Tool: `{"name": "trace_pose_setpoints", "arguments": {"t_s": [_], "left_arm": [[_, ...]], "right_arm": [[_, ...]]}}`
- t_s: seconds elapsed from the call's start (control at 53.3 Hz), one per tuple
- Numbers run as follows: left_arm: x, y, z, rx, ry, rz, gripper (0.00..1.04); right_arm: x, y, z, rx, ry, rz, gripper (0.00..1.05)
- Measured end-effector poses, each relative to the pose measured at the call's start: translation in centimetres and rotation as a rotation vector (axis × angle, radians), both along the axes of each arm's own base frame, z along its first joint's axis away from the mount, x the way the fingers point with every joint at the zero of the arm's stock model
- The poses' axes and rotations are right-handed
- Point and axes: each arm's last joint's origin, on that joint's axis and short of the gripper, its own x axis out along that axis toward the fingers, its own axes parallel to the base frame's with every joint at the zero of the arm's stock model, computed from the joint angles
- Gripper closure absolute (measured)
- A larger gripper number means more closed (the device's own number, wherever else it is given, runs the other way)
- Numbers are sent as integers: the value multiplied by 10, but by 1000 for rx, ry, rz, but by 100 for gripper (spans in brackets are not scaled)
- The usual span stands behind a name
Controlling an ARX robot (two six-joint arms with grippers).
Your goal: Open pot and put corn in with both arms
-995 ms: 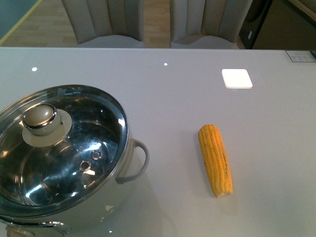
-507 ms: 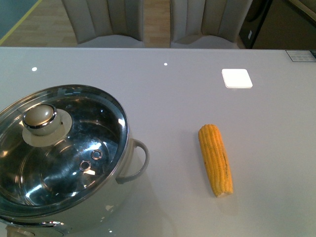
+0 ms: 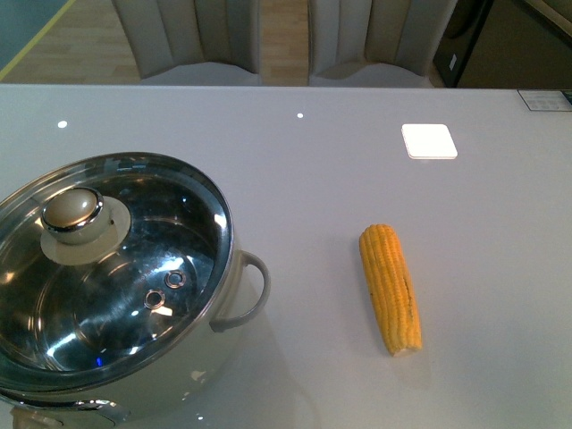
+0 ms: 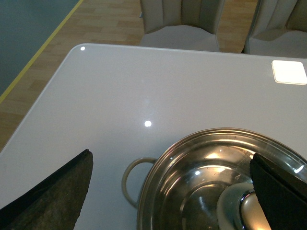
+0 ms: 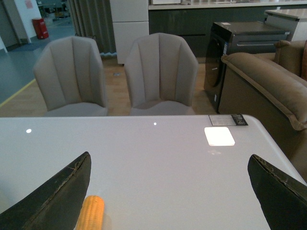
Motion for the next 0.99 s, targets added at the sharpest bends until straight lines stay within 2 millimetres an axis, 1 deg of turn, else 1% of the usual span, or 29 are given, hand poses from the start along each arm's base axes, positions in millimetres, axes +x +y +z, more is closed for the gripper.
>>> {"name": "trace_pose_setpoints", "arguments": {"t_s": [0.056, 0.075, 0.131, 0.188, 0.282, 0.413, 0.619, 0.92, 0.995], "left_arm": [[13, -12, -8, 10, -3, -22, 7], [14, -14, -9, 11, -4, -26, 7], [22, -27, -19, 12, -13, -54, 7], [25, -36, -27, 12, -23, -70, 7], [29, -46, -37, 12, -40, -83, 7], [32, -51, -54, 15, -43, -86, 7], [37, -52, -79, 22, -13, -75, 7], [34, -63, -104, -19, 25, -82, 7], [33, -65, -108, -25, 26, -83, 7]], "right_arm": [[0, 0, 0, 0, 0, 0, 9], [0, 0, 0, 0, 0, 0, 9], [0, 0, 0, 0, 0, 0, 9], [0, 0, 0, 0, 0, 0, 9], [0, 0, 0, 0, 0, 0, 9], [0, 0, 0, 0, 0, 0, 9], [0, 0, 0, 0, 0, 0, 9], [0, 0, 0, 0, 0, 0, 9], [0, 0, 0, 0, 0, 0, 9]]}}
